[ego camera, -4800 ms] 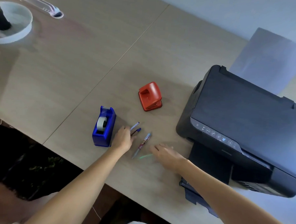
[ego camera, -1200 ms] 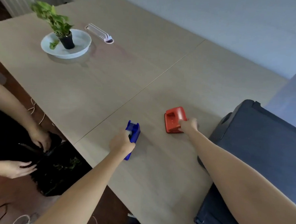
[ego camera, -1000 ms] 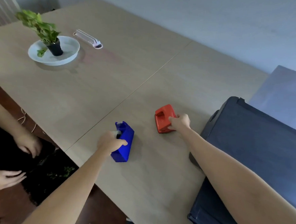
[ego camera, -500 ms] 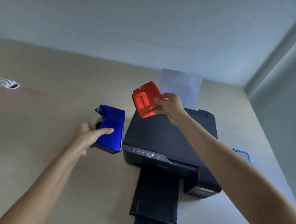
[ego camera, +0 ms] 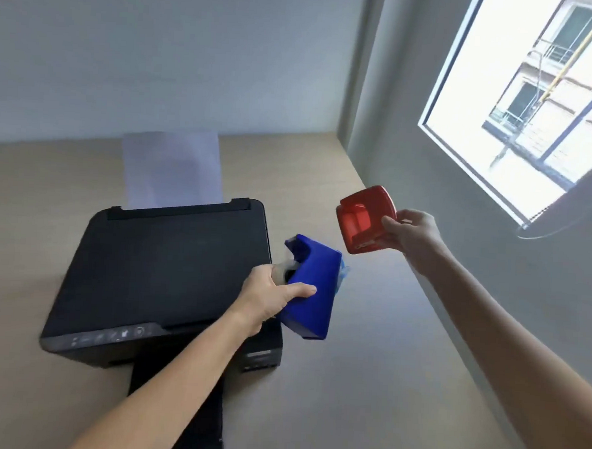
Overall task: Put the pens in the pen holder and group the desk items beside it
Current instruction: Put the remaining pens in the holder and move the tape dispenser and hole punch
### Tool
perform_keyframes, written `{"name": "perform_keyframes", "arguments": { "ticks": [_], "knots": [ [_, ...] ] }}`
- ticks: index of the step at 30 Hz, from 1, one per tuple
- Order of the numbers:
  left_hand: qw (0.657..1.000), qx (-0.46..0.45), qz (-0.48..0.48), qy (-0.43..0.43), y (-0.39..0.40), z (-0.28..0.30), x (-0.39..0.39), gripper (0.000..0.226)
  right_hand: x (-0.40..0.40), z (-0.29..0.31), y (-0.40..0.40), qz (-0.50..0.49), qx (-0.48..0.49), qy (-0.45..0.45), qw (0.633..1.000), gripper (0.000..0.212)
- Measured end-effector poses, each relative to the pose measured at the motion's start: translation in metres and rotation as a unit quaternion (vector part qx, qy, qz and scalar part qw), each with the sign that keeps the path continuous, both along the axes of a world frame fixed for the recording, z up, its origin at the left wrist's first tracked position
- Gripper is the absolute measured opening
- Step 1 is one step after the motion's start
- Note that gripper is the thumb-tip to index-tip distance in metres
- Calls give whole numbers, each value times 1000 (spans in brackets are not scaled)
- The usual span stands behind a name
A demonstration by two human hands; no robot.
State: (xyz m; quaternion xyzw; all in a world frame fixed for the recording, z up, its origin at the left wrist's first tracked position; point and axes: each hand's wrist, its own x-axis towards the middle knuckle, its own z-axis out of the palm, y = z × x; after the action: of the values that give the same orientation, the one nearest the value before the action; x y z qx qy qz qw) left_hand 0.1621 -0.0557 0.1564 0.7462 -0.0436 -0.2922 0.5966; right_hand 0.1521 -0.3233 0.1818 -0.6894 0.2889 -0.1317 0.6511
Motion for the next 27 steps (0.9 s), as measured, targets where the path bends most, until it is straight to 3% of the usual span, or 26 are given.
{"name": "perform_keyframes", "arguments": {
  "ticks": [6,10,15,21,27],
  "knots": [
    [992,113,-50,4,-82,-78,-43,49,-60,-65,-68,-76,19,71,994,7],
    [958,270,-59,-75,-98,-102,-50,32,-82,-121,-77,-84,27,131,987,14],
    [924,365,-42,-101,-109,-126,-41,27,-90,-174,-60,-39,46,186,981,15],
    [927,372,-25,-46,-132,-136,-43,52,-76,-198,-36,-17,23,209,978,21],
    [944,328,16,-16,-149,-135,-42,57,-65,-199,-24,22,1,222,975,10]
  ]
}}
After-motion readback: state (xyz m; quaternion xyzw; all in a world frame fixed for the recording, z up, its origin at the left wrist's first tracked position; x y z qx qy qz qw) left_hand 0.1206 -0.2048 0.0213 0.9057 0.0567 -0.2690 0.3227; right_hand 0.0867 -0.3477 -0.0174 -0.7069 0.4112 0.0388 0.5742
